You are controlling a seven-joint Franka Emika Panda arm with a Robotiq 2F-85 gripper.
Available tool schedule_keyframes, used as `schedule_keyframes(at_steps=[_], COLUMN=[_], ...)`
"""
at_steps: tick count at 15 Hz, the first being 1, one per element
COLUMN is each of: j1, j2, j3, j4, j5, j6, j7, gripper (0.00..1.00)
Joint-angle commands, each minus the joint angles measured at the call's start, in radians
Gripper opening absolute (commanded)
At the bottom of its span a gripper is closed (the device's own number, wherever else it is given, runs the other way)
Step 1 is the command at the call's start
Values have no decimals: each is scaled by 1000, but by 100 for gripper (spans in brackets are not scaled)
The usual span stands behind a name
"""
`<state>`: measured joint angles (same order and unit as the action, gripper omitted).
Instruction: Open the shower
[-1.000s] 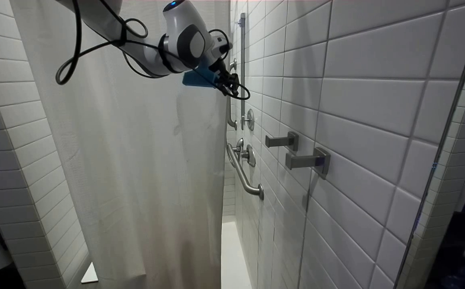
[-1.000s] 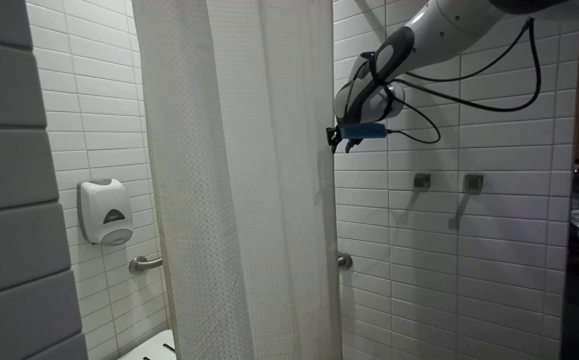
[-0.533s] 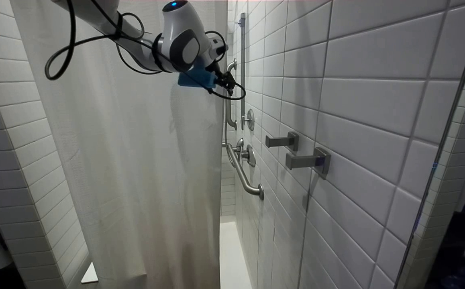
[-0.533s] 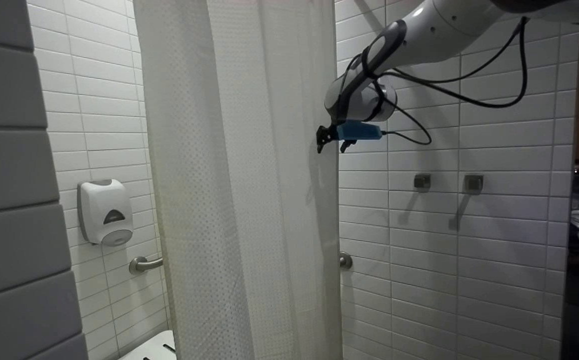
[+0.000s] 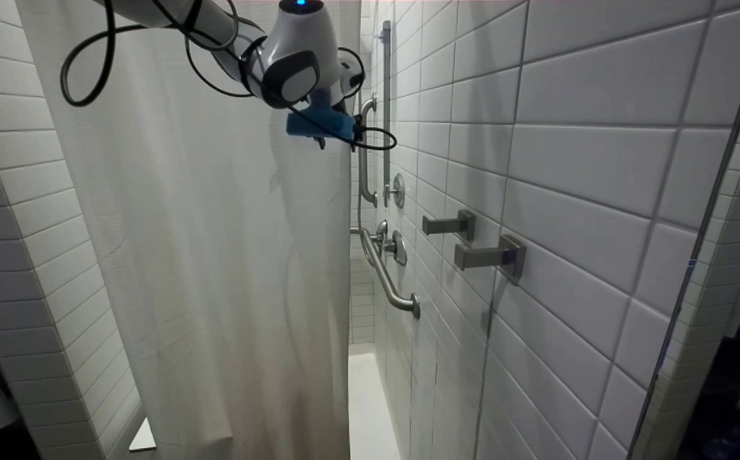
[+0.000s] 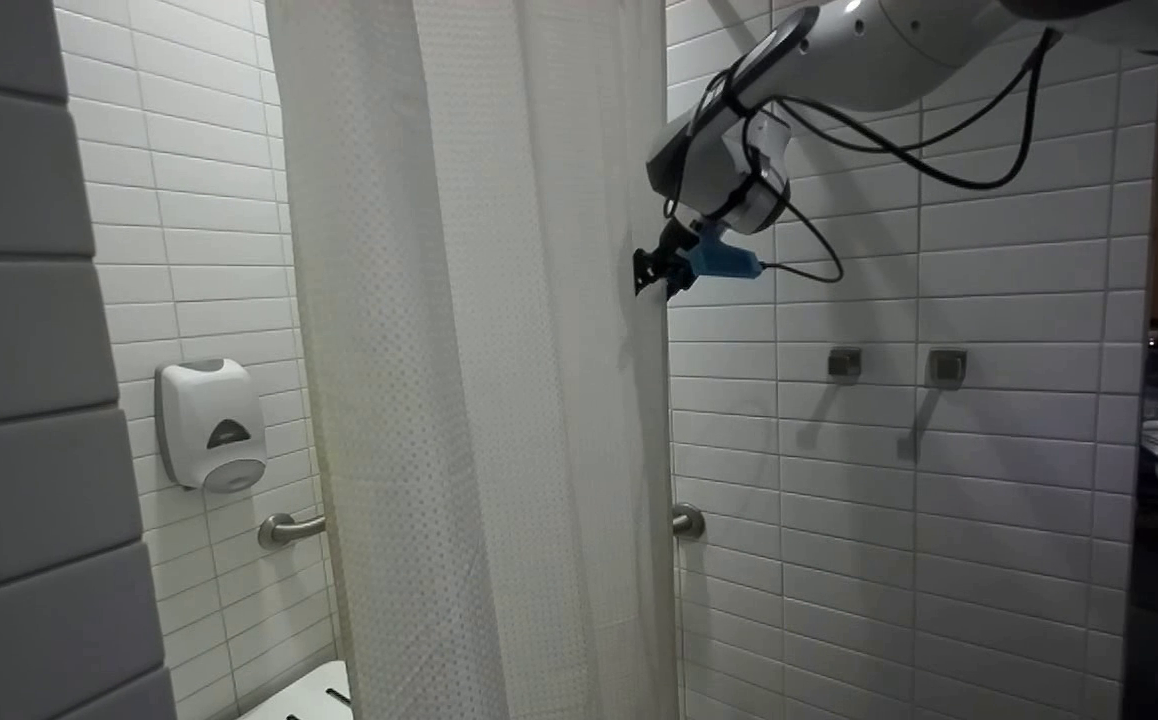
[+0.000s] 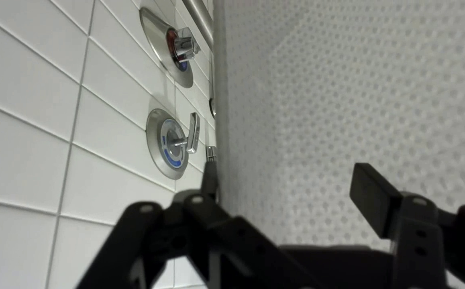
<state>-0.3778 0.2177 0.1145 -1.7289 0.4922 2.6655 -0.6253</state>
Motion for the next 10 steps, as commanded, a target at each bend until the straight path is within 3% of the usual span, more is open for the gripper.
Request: schedule_keyframes(at_steps=[1,7,8,10], j1=[2,16,15,25], j2=[-8,-34,-42,-57], j3=[-31,-65,-67,-84], j4=[15,-12,-15,-25], j5=[72,136,158,175], j6=[-63,-71,-75,-75], j7=[-108,-133,-149,-130], gripper=[52,6,0,0])
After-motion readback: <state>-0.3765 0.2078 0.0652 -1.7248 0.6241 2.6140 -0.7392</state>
